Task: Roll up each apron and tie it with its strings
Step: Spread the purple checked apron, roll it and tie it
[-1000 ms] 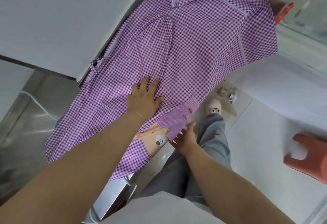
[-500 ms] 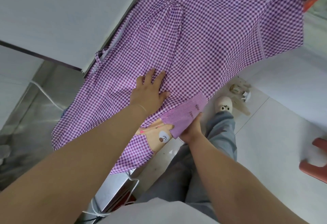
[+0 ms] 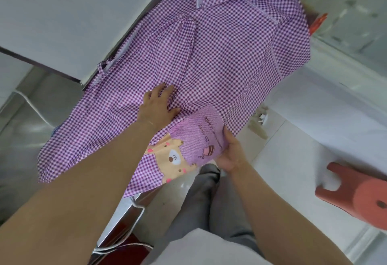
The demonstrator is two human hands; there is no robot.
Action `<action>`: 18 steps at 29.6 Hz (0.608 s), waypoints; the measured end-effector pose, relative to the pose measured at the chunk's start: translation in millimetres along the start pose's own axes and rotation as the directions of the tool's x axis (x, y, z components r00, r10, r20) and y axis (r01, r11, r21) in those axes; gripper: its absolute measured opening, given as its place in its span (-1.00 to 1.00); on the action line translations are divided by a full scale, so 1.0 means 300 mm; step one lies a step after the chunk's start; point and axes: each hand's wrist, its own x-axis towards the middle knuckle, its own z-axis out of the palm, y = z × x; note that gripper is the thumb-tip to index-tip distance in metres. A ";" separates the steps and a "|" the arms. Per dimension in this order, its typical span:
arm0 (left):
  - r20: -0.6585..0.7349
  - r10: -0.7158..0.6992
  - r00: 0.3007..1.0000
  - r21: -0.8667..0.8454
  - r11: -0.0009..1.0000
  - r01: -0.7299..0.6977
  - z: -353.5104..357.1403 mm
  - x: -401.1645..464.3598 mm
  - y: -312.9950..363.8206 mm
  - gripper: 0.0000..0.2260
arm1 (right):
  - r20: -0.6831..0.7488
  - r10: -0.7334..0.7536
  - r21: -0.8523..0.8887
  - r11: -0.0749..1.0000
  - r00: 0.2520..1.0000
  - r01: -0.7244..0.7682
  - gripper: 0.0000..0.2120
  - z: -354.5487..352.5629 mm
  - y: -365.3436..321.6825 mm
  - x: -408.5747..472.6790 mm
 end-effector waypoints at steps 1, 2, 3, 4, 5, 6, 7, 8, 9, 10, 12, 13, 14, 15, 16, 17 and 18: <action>-0.125 0.015 0.992 -0.048 0.999 -0.021 -0.004 -0.020 0.008 -0.45 | -0.038 -0.023 0.016 1.000 0.999 0.024 -0.48 0.009 -0.011 -0.014; -0.304 0.056 0.951 -0.070 0.994 -0.081 -0.003 -0.054 0.018 -0.54 | -0.064 -0.061 0.018 0.998 0.996 0.062 -0.42 0.021 -0.021 -0.029; -0.482 0.112 0.869 -0.044 0.987 -0.152 0.002 -0.135 0.045 -0.61 | -0.108 -0.106 -0.020 0.994 0.989 0.104 -0.40 0.029 -0.035 -0.076; -0.596 0.201 0.777 0.025 0.972 -0.232 0.029 -0.191 0.057 -0.63 | -0.155 -0.175 -0.058 0.984 0.972 0.168 -0.45 0.045 -0.036 -0.088; -0.629 0.307 0.714 0.089 0.941 -0.326 0.069 -0.273 0.079 -0.63 | -0.221 -0.237 -0.133 0.968 0.946 0.212 -0.57 0.060 -0.044 -0.113; -0.616 0.399 0.679 0.131 0.902 -0.411 0.110 -0.356 0.102 -0.61 | -0.261 -0.313 -0.203 0.943 0.913 0.265 -0.73 0.083 -0.053 -0.137; -0.567 0.453 0.688 0.140 0.876 -0.462 0.141 -0.437 0.133 -0.55 | -0.295 -0.400 -0.295 0.902 0.868 0.315 -0.88 0.113 -0.065 -0.172; -0.484 0.488 0.726 0.150 0.864 -0.480 0.194 -0.485 0.155 -0.50 | -0.320 -0.485 -0.375 0.854 0.814 0.362 -0.96 0.138 -0.070 -0.192; -0.395 0.477 0.785 0.164 0.878 -0.450 0.238 -0.530 0.176 -0.47 | -0.308 -0.556 -0.443 0.802 0.772 0.401 -0.94 0.168 -0.073 -0.217; -0.326 0.413 0.851 0.173 0.910 -0.376 0.265 -0.567 0.188 -0.48 | -0.269 -0.618 -0.520 0.739 0.739 0.428 -0.87 0.211 -0.069 -0.243; -0.276 0.220 0.935 0.102 0.975 -0.199 0.291 -0.574 0.203 -0.56 | -0.232 -0.718 -0.651 0.616 0.656 0.444 -0.62 0.251 -0.075 -0.258; -0.269 0.099 0.958 0.026 0.995 -0.096 0.284 -0.566 0.189 -0.58 | -0.216 -0.750 -0.707 0.562 0.625 0.430 -0.52 0.272 -0.081 -0.261; -0.253 -0.010 0.968 -0.071 0.997 -0.008 0.262 -0.559 0.168 -0.58 | -0.194 -0.777 -0.742 0.515 0.599 0.428 -0.46 0.297 -0.093 -0.266; -0.223 -0.087 0.971 -0.140 0.989 0.057 0.241 -0.550 0.145 -0.57 | -0.183 -0.803 -0.762 0.480 0.567 0.434 -0.42 0.311 -0.110 -0.266; -0.205 -0.150 0.967 -0.188 0.976 0.111 0.210 -0.548 0.110 -0.58 | -0.141 -0.822 -0.776 0.437 0.551 0.454 -0.40 0.337 -0.120 -0.261; -0.213 -0.189 0.959 -0.226 0.964 0.140 0.183 -0.542 0.077 -0.61 | -0.091 -0.840 -0.789 0.388 0.535 0.476 -0.36 0.360 -0.138 -0.255; -0.237 -0.228 0.944 -0.277 0.948 0.159 0.160 -0.539 0.055 -0.67 | -0.021 -0.855 -0.799 0.326 0.519 0.505 -0.31 0.376 -0.160 -0.261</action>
